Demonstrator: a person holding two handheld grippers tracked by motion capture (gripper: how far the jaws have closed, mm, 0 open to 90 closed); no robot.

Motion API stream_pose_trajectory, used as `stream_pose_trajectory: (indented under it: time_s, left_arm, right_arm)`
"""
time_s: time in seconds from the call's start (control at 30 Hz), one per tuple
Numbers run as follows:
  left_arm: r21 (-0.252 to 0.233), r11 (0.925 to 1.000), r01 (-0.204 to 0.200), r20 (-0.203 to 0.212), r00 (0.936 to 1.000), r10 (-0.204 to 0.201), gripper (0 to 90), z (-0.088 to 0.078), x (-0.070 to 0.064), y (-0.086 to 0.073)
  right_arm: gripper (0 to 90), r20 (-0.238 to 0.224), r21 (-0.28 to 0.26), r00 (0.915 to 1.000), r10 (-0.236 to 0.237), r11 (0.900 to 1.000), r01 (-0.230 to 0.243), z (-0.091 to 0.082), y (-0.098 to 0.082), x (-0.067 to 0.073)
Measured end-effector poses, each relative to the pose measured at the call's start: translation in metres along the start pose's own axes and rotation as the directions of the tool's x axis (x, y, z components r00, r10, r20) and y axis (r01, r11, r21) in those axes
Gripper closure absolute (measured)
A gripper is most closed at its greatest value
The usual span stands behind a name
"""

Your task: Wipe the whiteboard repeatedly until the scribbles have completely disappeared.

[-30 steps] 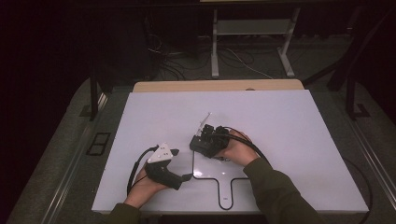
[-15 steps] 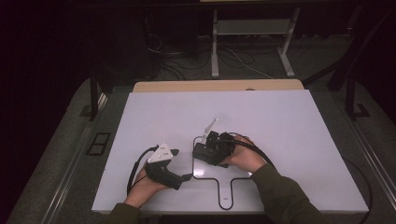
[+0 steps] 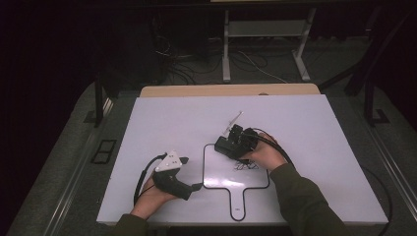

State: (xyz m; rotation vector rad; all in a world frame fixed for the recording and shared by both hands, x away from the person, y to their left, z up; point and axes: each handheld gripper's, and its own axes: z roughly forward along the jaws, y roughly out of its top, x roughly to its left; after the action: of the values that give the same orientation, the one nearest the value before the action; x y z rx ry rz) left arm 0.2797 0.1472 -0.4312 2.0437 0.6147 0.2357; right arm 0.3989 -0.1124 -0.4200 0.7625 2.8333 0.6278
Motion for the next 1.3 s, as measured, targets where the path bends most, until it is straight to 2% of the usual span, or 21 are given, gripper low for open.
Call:
stream_pose_trajectory:
  time_s: [0.03,0.3,0.43,0.5,0.6,0.7,0.77,0.83,0.87,0.93,1.0,1.07,1.1,1.3]
  left_arm:
    - [0.0,1.0,0.0,0.0,1.0,0.0,0.0,0.0,0.0,0.0]
    - [0.004,1.0,0.002,0.002,1.0,-0.002,0.0,0.001,0.0,0.0]
    - [0.005,1.0,-0.002,0.001,1.0,0.002,0.0,0.001,-0.001,0.0]
    - [0.003,1.0,-0.001,0.001,1.0,0.001,0.0,0.001,-0.001,0.0]
    - [0.002,1.0,0.0,0.0,1.0,0.0,0.0,0.0,-0.001,0.0]
    - [0.003,1.0,-0.001,0.002,1.0,0.001,0.0,0.001,-0.001,0.0]
    - [0.002,1.0,0.001,0.002,1.0,-0.001,0.0,0.001,-0.001,0.0]
    - [0.005,1.0,-0.003,0.002,1.0,0.003,0.0,0.001,-0.001,0.0]
    - [0.005,1.0,-0.004,0.002,1.0,0.004,0.0,0.001,-0.001,0.0]
    - [0.005,1.0,-0.003,0.003,1.0,0.003,0.0,0.001,-0.001,0.0]
    - [0.005,1.0,-0.001,0.002,1.0,0.001,0.0,0.001,0.0,0.0]
    - [0.005,1.0,-0.001,0.003,1.0,0.001,0.0,0.001,0.0,0.0]
    - [0.005,1.0,0.0,0.003,1.0,0.0,0.0,0.001,-0.001,0.0]
    - [0.009,1.0,-0.003,0.0,1.0,0.003,0.0,0.001,-0.001,0.0]
  right_arm:
    - [39.0,0.012,0.005,0.9998,-0.017,1.0,0.017,0.0,-0.001,0.0]
    - [39.0,-0.043,-0.003,0.995,-0.09,0.996,0.09,-0.004,-0.006,0.03]
    - [38.9,-0.069,-0.007,0.9884,-0.135,0.991,0.135,-0.006,-0.008,0.045]
    - [38.9,-0.073,-0.008,0.987,-0.143,0.99,0.143,-0.006,-0.009,0.05]
    - [39.0,-0.072,-0.015,0.9892,-0.128,0.992,0.127,-0.006,-0.01,0.043]
    - [39.0,-0.057,-0.019,0.9945,-0.088,0.996,0.087,-0.006,-0.012,0.03]
    - [39.0,-0.054,-0.023,0.9976,-0.044,0.999,0.043,-0.006,-0.015,0.02]
    - [39.0,-0.033,-0.023,0.9994,-0.014,1.0,0.014,-0.007,-0.018,0.009]
    - [39.0,-0.034,-0.025,0.9994,0.001,1.0,-0.002,-0.008,-0.019,0.004]
    - [39.0,-0.003,-0.018,0.9999,0.016,1.0,-0.016,-0.009,-0.022,-0.005]
    - [39.0,-0.01,-0.02,0.9994,0.034,0.999,-0.034,-0.009,-0.024,-0.01]
    - [39.0,-0.005,-0.011,0.9996,0.029,1.0,-0.029,-0.01,-0.023,-0.005]
    - [39.0,-0.011,-0.007,0.9999,0.007,1.0,-0.008,-0.01,-0.023,-0.002]
    - [39.0,-0.075,-0.015,0.9939,-0.081,0.997,0.08,-0.01,-0.02,0.031]
